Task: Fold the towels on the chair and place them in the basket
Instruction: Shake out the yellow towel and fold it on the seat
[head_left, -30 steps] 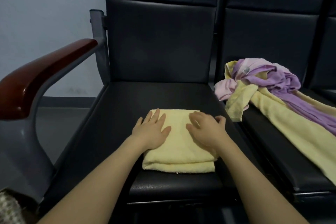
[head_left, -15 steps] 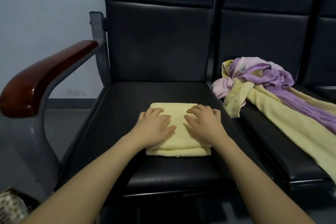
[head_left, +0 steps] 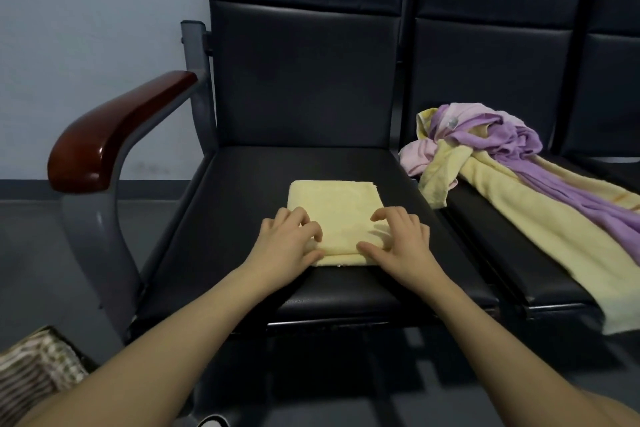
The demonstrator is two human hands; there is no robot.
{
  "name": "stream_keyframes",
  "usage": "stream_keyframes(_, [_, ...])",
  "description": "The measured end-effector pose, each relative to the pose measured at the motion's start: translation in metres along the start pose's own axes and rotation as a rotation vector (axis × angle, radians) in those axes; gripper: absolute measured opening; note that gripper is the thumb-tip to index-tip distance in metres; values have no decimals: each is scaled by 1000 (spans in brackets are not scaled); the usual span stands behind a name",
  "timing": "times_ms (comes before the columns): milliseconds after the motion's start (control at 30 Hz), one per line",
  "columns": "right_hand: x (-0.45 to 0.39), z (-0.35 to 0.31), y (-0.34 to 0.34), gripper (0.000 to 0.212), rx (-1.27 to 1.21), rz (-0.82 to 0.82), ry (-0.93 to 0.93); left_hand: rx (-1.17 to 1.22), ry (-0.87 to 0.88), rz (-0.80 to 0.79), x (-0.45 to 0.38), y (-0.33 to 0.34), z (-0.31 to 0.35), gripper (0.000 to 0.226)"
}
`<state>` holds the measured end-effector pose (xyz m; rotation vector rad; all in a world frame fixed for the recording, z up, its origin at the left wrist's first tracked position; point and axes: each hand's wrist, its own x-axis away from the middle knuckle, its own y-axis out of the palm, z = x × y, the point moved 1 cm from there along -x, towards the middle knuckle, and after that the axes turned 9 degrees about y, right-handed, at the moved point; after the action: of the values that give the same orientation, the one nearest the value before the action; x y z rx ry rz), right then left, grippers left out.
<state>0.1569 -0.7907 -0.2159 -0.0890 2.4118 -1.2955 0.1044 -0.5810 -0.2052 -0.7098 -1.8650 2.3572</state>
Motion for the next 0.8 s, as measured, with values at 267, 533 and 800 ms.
stream_keyframes(267, [14, 21, -5, 36, 101, -8, -25, -18, 68, 277, 6, -1, -10, 12])
stream_keyframes(533, [17, 28, -6, 9, 99, 28, -109, -52, 180, 177, 21, 9, -12, 21])
stream_keyframes(800, [27, 29, -14, 25, 114, 77, -212, -40, 247, 173, 27, -1, -18, 20])
